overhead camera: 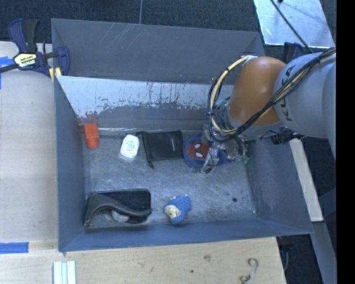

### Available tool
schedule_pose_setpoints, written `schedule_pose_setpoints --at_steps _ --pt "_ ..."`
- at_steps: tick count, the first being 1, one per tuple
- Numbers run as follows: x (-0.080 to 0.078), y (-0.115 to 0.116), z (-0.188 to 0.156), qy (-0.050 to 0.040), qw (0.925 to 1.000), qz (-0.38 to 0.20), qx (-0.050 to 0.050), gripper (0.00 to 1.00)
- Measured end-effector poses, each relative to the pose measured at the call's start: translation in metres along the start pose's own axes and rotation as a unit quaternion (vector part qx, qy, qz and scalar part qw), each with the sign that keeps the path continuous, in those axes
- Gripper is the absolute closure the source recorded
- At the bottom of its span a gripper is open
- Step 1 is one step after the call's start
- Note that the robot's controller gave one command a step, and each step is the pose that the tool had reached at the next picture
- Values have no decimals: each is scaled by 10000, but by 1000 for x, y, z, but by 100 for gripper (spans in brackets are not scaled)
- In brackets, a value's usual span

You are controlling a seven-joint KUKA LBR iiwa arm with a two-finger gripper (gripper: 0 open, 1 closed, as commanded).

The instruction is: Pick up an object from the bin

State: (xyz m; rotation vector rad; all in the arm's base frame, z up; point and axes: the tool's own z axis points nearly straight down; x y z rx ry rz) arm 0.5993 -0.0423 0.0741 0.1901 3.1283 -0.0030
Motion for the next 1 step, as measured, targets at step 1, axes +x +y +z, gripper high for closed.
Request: schedule_pose_setpoints --at_steps 1 --pt "58 26 -128 -8 9972 -751 -13 100"
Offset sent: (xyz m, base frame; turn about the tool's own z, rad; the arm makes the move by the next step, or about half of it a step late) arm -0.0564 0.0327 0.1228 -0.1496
